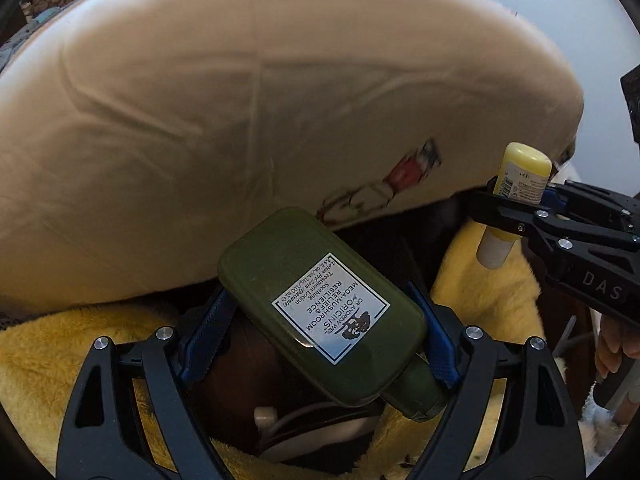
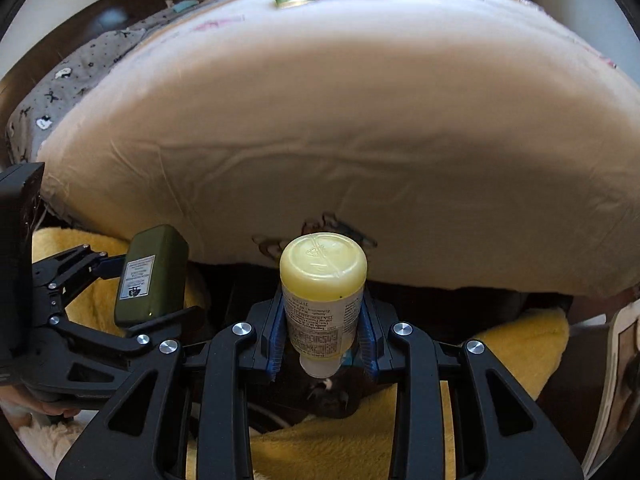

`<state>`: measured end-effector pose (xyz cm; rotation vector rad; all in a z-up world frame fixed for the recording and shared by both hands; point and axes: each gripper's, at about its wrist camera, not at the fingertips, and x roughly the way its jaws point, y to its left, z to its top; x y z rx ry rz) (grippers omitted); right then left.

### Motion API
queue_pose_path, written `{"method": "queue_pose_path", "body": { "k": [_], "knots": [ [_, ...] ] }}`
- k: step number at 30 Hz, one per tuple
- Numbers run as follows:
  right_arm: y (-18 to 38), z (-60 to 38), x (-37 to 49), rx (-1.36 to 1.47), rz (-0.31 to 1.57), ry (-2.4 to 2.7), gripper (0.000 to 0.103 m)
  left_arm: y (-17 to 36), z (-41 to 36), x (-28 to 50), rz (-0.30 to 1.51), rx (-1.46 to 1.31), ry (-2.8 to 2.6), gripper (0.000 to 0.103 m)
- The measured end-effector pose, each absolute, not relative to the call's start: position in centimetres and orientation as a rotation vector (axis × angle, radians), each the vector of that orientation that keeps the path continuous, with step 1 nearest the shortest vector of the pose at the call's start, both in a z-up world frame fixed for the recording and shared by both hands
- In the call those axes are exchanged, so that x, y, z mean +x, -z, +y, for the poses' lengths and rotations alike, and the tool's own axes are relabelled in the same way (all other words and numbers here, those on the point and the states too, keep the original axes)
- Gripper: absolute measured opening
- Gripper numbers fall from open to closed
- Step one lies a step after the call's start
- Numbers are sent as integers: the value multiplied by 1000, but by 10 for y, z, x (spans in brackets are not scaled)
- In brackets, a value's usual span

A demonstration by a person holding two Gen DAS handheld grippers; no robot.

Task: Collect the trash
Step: 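Lower both held bottles into the bin and open both tools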

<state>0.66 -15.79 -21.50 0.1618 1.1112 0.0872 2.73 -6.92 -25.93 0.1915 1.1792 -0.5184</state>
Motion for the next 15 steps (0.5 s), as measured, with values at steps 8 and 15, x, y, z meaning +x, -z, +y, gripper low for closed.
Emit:
{"method": "queue_pose_path", "body": {
  "k": [8, 15],
  "knots": [
    [271, -156, 10, 207, 1241, -71, 32, 320, -75, 30, 1351, 203, 556, 81],
    [281, -155, 9, 221, 1277, -68, 32, 331, -73, 34, 1396, 192, 552, 81]
  ]
}}
